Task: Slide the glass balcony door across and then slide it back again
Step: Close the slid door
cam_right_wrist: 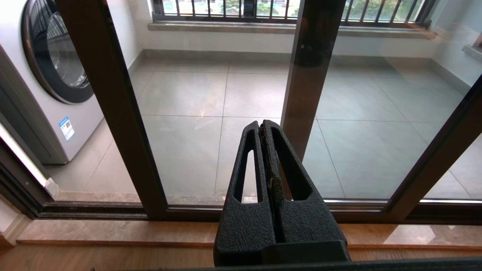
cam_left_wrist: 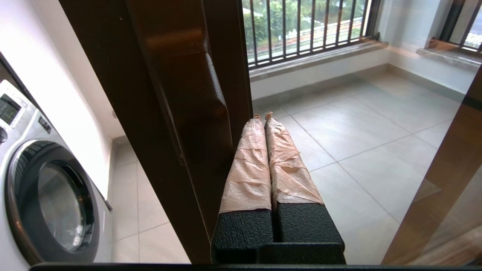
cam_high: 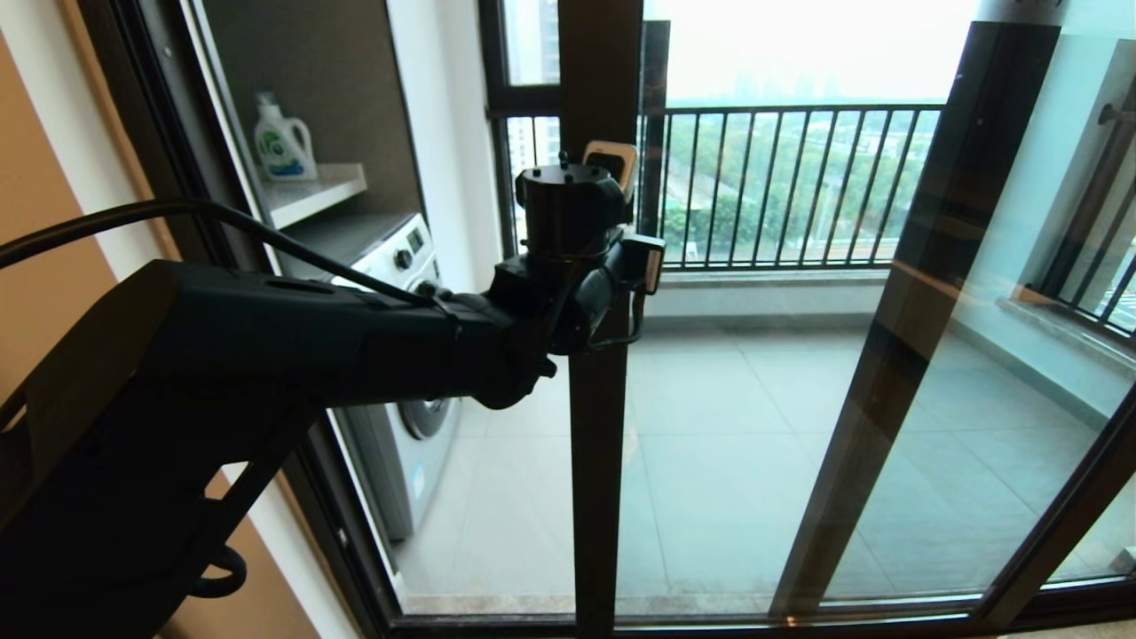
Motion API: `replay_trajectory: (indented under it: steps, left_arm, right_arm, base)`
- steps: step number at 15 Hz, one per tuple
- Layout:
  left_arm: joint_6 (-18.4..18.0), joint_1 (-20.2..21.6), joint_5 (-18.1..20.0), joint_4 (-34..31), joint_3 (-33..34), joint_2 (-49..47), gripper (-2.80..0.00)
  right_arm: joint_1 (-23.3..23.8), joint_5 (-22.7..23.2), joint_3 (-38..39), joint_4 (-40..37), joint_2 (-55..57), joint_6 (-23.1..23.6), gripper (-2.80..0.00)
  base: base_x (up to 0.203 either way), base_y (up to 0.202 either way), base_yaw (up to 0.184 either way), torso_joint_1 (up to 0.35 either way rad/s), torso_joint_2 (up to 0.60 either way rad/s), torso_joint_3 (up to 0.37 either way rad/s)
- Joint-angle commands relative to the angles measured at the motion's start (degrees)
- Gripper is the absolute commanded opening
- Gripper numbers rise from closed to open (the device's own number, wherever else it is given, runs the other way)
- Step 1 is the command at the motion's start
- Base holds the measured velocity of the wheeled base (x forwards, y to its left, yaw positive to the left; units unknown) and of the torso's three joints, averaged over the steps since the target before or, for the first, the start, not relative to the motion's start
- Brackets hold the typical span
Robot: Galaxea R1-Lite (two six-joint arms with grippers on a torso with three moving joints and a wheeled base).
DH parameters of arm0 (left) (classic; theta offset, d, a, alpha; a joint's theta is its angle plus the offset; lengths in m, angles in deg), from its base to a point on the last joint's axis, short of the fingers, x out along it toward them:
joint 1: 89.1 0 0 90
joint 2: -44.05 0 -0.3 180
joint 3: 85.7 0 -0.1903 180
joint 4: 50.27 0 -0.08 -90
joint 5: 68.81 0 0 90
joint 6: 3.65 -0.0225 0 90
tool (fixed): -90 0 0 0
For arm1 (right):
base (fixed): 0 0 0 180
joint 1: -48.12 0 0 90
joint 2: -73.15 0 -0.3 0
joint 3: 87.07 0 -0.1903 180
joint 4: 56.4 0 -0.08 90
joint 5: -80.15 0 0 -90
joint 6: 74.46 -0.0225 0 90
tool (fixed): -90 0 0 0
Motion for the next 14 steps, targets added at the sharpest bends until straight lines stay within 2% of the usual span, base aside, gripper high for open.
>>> replay_trajectory:
  steps: [1, 6, 10, 14]
  left_arm:
    - [-0.03, 0.92, -0.85, 0.14, 1.55, 1.17, -2.80]
    - [0.18, 4.52, -0.80, 0.21, 2.29, 1.14, -2.80]
    - [0.24, 5.60, -0.87, 0.24, 2.65, 1.40, -2.80]
    - [1.15, 6.01, -0.80, 0.57, 7.84, 3.68, -2.80]
  right_arm:
    - [0.00, 0.04, -0.03, -0.07, 0.07, 0.04, -2.80]
    - [0.00, 0.04, -0.03, -0.02, 0.07, 0.04, -2.80]
    - [0.00, 0.04, -0.03, -0.03, 0.07, 0.04, -2.80]
    - [0.00, 0.04, -0.03, -0.02, 0.07, 0.11, -2.80]
  base:
    - [0.000, 0.000, 0.000, 0.000, 0.00, 0.000]
    - [0.000, 0.000, 0.000, 0.000, 0.00, 0.000]
    - [0.000, 0.000, 0.000, 0.000, 0.00, 0.000]
    - [0.000, 0.000, 0.000, 0.000, 0.00, 0.000]
